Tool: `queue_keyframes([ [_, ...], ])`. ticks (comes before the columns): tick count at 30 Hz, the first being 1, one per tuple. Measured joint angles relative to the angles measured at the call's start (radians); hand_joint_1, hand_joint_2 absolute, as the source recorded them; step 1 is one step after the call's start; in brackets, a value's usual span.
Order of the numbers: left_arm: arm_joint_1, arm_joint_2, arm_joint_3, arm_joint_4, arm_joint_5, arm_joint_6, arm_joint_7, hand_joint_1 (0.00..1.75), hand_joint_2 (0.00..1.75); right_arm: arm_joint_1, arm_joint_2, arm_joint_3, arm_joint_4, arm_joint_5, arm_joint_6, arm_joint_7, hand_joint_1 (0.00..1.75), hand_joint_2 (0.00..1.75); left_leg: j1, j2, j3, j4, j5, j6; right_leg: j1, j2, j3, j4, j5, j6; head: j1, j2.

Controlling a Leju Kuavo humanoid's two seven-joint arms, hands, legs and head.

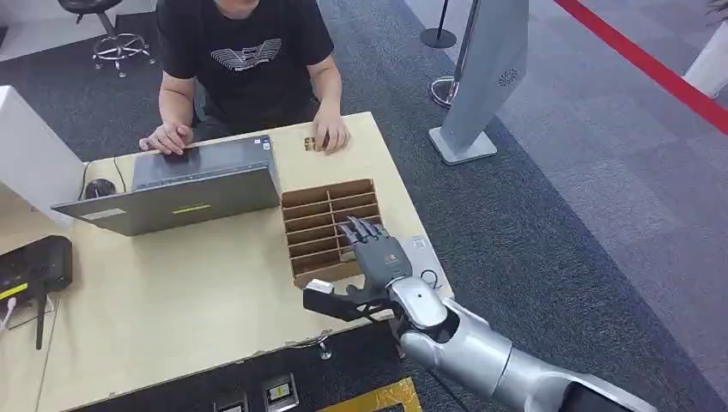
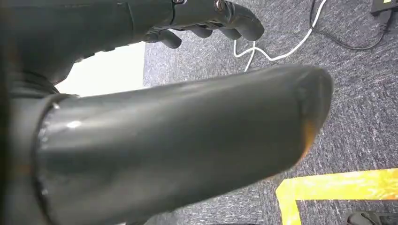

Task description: Pass the card to the sensor for recognition and then transmit it.

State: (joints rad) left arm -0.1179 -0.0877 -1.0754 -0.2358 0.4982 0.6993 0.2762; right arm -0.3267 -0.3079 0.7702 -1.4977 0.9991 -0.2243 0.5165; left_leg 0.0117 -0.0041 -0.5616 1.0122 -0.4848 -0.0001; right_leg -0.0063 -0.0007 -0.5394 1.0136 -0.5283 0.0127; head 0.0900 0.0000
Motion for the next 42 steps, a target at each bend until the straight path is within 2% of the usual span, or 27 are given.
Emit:
queue_keyframes([
  [8, 0.0, 0.0, 0.002, 0.0, -0.01, 0.0, -0.001, 0.0, 0.0, 0.0, 0.0, -0.005, 0.05, 0.0, -0.005, 0.029, 0.0, 1.75, 0.0, 0.0, 0.0, 0.0, 0.0, 0.0, 0.0, 0.0, 0.0, 0.0, 0.0, 0.0, 0.0, 0.0],
  [25, 0.002, 0.0, 0.007, 0.0, -0.03, 0.0, -0.001, 0.0, 0.0, -0.002, 0.003, -0.004, 0.092, -0.004, -0.031, 0.031, 0.0, 1.75, 0.0, 0.0, 0.0, 0.0, 0.0, 0.0, 0.0, 0.0, 0.0, 0.0, 0.0, 0.0, 0.0, 0.0],
  [31, 0.011, 0.0, 0.027, 0.0, -0.052, 0.0, -0.003, 0.0, 0.0, -0.002, 0.002, -0.006, 0.059, 0.122, -0.121, 0.082, 0.0, 1.75, 0.0, 0.0, 0.0, 0.0, 0.0, 0.0, 0.0, 0.0, 0.0, 0.0, 0.0, 0.0, 0.0, 0.0],
  [42, 0.017, 0.0, 0.054, 0.0, -0.066, 0.0, -0.007, 0.0, 0.0, 0.014, 0.001, -0.029, -0.114, 0.339, -0.118, 0.125, 0.0, 1.75, 0.0, 0.0, 0.0, 0.0, 0.0, 0.0, 0.0, 0.0, 0.0, 0.0, 0.0, 0.0, 0.0, 0.0],
])
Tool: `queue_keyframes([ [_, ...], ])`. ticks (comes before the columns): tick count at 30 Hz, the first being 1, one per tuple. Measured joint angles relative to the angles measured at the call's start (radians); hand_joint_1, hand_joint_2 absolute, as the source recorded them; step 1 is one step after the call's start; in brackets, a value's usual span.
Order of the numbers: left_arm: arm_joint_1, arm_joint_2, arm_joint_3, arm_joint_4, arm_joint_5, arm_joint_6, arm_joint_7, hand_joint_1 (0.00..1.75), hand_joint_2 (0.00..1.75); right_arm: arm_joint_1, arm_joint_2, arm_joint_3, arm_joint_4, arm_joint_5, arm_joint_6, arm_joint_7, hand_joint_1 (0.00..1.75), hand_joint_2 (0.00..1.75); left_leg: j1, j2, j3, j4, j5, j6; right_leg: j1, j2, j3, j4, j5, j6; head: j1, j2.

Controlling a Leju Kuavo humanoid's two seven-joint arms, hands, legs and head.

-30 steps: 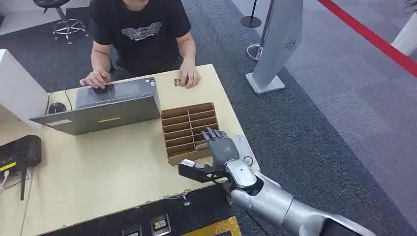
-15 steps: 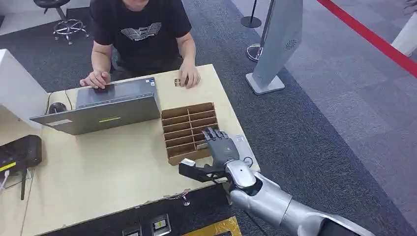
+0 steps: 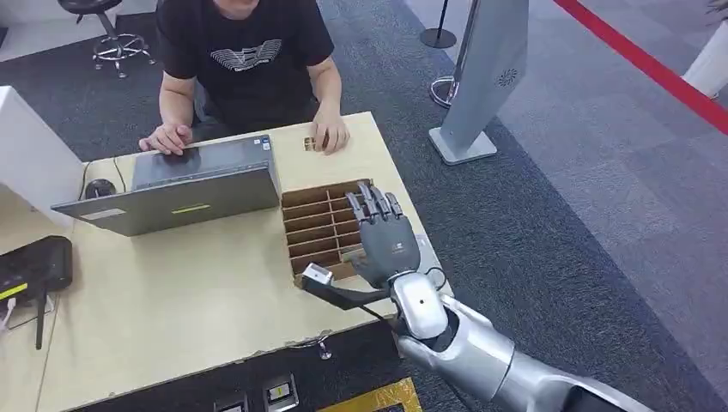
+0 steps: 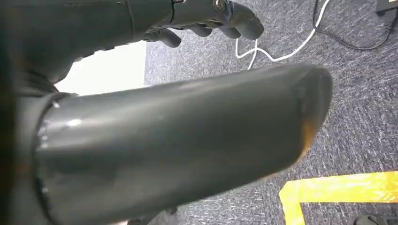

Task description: Pass the card to the sensor for recognition and then transmit it.

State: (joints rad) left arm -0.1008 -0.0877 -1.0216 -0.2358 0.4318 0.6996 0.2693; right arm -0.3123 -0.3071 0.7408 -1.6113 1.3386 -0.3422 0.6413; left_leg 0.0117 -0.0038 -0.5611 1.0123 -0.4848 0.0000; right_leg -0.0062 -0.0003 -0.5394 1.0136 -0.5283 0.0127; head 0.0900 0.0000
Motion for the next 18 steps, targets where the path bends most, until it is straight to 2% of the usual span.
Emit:
queue_keyframes([
  [7, -0.001, 0.0, 0.006, 0.0, -0.003, 0.0, 0.0, 0.0, 0.0, 0.008, 0.0, 0.0, -0.062, 0.005, 0.033, -0.011, 0.0, 1.75, 0.0, 0.0, 0.0, 0.0, 0.0, 0.0, 0.0, 0.0, 0.0, 0.0, 0.0, 0.0, 0.0, 0.0],
  [11, -0.001, 0.0, 0.008, 0.0, -0.003, 0.0, 0.0, 0.0, 0.0, 0.008, 0.0, 0.0, -0.064, -0.002, 0.085, -0.024, 0.0, 1.75, 0.0, 0.0, 0.0, 0.0, 0.0, 0.0, 0.0, 0.0, 0.0, 0.0, 0.0, 0.0, 0.0, 0.0],
  [18, -0.002, 0.0, 0.022, 0.0, -0.005, 0.0, 0.0, 0.0, 0.0, 0.009, 0.002, 0.003, -0.062, -0.005, 0.121, -0.027, 0.0, 1.75, 0.0, 0.0, 0.0, 0.0, 0.0, 0.0, 0.0, 0.0, 0.0, 0.0, 0.0, 0.0, 0.0, 0.0],
])
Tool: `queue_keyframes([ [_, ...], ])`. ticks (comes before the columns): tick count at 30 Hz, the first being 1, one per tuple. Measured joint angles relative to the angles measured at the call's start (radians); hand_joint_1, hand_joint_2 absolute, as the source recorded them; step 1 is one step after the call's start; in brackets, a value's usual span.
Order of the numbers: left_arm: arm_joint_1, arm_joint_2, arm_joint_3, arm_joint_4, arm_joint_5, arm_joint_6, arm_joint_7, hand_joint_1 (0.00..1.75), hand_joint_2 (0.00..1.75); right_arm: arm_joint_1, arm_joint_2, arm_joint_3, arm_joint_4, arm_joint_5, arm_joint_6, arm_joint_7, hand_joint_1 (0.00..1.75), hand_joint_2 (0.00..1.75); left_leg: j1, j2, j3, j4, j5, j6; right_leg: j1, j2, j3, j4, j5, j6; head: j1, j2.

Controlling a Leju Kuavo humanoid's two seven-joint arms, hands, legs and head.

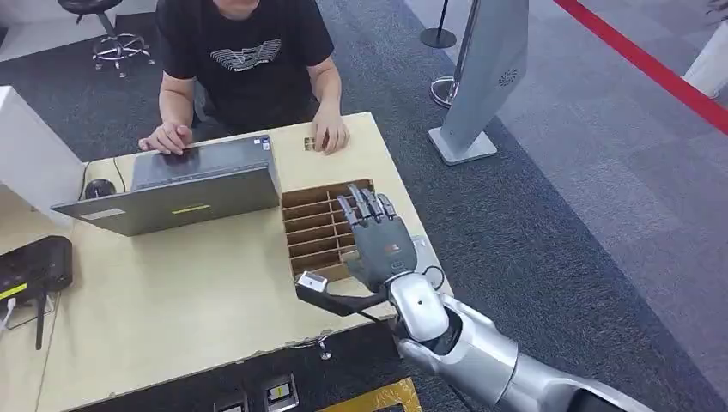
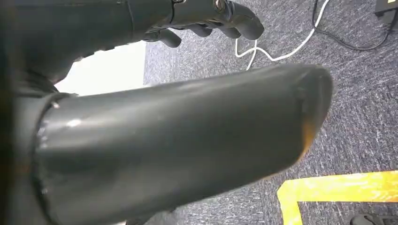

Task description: Pass the card to the sensor for recognition and then transmit it.

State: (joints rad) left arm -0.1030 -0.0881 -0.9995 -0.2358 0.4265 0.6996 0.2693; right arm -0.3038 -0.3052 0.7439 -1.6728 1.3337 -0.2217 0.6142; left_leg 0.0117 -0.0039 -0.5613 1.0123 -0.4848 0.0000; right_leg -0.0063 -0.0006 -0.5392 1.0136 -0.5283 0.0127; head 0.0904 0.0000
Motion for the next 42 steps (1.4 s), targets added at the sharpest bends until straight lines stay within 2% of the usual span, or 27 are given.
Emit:
queue_keyframes([
  [11, 0.0, 0.0, 0.009, 0.0, -0.008, 0.0, 0.0, 0.0, 0.0, 0.006, 0.016, 0.005, 0.03, -0.032, -0.005, -0.008, 0.0, 1.75, 0.0, 0.0, 0.0, 0.0, 0.0, 0.0, 0.0, 0.0, 0.0, 0.0, 0.0, 0.0, 0.0, 0.0],
  [42, 0.001, -0.005, 0.033, 0.0, -0.042, 0.0, 0.0, 0.0, 0.0, 0.009, 0.016, 0.004, 0.086, -0.068, -0.005, 0.005, 0.02, 1.75, 0.0, 0.0, 0.0, 0.0, 0.0, 0.0, 0.0, 0.0, 0.0, 0.0, 0.0, 0.0, 0.0, 0.0],
])
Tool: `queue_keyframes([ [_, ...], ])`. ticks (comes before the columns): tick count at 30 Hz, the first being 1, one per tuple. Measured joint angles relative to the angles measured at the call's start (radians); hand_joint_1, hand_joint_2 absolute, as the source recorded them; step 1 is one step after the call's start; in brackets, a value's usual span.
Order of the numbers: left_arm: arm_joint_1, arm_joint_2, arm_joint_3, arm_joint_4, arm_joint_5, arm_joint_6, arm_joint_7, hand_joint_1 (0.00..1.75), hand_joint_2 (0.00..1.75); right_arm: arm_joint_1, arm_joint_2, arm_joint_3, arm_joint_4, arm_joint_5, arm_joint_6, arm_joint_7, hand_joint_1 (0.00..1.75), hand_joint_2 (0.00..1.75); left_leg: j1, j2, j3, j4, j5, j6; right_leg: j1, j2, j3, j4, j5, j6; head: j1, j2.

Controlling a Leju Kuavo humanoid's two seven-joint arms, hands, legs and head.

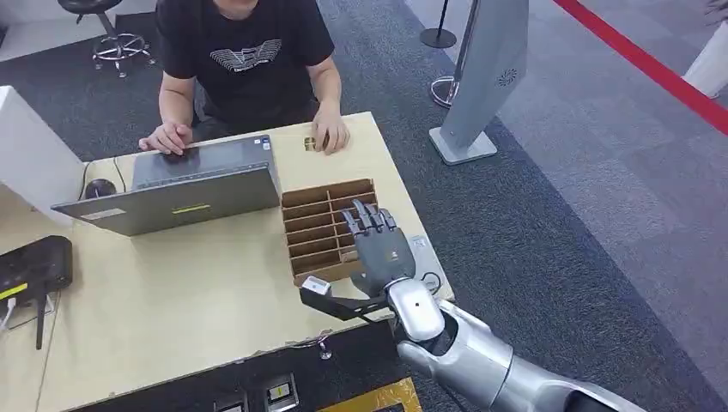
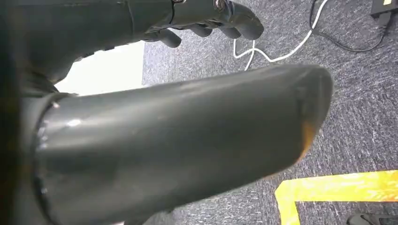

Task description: Pass the card to the sensor for recognition and then transmit it.

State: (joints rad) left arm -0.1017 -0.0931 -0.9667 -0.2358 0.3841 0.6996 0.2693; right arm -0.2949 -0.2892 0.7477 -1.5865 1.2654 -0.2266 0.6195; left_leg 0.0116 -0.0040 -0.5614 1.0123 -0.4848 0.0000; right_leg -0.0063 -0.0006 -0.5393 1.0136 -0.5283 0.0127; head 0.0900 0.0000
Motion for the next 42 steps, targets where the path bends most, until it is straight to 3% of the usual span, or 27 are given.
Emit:
queue_keyframes([
  [3, 0.0, 0.0, 0.001, 0.0, -0.003, 0.0, 0.0, 0.0, 0.0, 0.0, 0.0, 0.0, 0.003, -0.003, 0.0, 0.001, 0.17, 1.75, 0.0, 0.0, 0.0, 0.0, 0.0, 0.0, 0.0, 0.0, 0.0, 0.0, 0.0, 0.0, 0.0, 0.0],
  [20, 0.001, 0.0, 0.021, 0.0, -0.011, 0.0, 0.0, 0.0, 0.0, 0.0, 0.0, 0.0, 0.012, -0.009, 0.0, 0.002, 0.19, 1.75, 0.0, 0.0, 0.0, 0.0, 0.0, 0.0, 0.0, 0.0, 0.0, 0.0, 0.0, 0.0, 0.0, 0.0],
  [26, 0.001, 0.0, 0.024, 0.0, -0.018, 0.0, 0.0, 0.0, 0.0, 0.0, 0.0, 0.0, 0.014, -0.016, 0.0, 0.004, 0.45, 1.75, 0.0, 0.0, 0.0, 0.0, 0.0, 0.0, 0.0, 0.0, 0.0, 0.0, 0.0, 0.0, 0.0, 0.0],
  [35, 0.001, -0.001, 0.026, 0.0, -0.023, 0.0, 0.0, 0.0, 0.0, 0.0, 0.0, 0.0, 0.023, -0.026, -0.001, 0.008, 0.3, 1.75, 0.0, 0.0, 0.0, 0.0, 0.0, 0.0, 0.0, 0.0, 0.0, 0.0, 0.0, 0.0, 0.0, 0.0],
  [40, 0.002, -0.001, 0.026, 0.0, -0.027, 0.0, 0.0, 0.0, 0.0, 0.0, 0.0, 0.0, 0.025, -0.027, -0.001, 0.008, 0.31, 1.75, 0.0, 0.0, 0.0, 0.0, 0.0, 0.0, 0.0, 0.0, 0.0, 0.0, 0.0, 0.0, 0.0, 0.0],
  [41, 0.002, -0.001, 0.026, 0.0, -0.027, 0.0, 0.0, 0.0, 0.0, 0.0, 0.0, 0.0, 0.025, -0.027, -0.001, 0.008, 0.45, 1.75, 0.0, 0.0, 0.0, 0.0, 0.0, 0.0, 0.0, 0.0, 0.0, 0.0, 0.0, 0.0, 0.0, 0.0],
  [42, 0.002, -0.001, 0.026, 0.0, -0.028, 0.0, 0.0, 0.0, 0.0, 0.0, 0.0, 0.0, 0.026, -0.027, -0.001, 0.008, 0.45, 1.75, 0.0, 0.0, 0.0, 0.0, 0.0, 0.0, 0.0, 0.0, 0.0, 0.0, 0.0, 0.0, 0.0, 0.0],
])
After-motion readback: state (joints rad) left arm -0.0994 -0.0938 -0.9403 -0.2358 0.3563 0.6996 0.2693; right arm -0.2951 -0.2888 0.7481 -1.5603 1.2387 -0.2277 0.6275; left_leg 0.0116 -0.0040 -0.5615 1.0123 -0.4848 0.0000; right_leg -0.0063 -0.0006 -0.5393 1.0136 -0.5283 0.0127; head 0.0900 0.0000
